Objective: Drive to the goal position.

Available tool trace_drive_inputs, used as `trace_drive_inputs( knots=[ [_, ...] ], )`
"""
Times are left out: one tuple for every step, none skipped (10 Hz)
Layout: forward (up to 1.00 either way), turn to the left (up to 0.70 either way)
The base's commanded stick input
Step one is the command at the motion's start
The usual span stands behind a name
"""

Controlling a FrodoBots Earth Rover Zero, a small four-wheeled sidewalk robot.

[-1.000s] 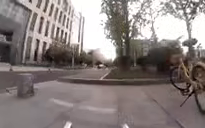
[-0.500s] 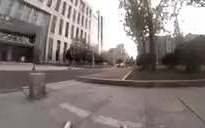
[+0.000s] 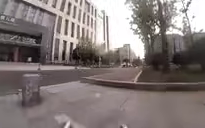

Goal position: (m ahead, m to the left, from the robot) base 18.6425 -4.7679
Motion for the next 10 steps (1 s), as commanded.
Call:
trace_drive_inputs(
  knots=[
    [0.97,0.00],
    [0.94,0.00],
    [0.93,0.00],
    [0.91,0.00],
    [0.58,0.00],
    [0.01,0.00],
    [0.00,0.00],
    [0.00,0.00],
    [0.00,0.00],
    [0.00,0.00]
  ],
)
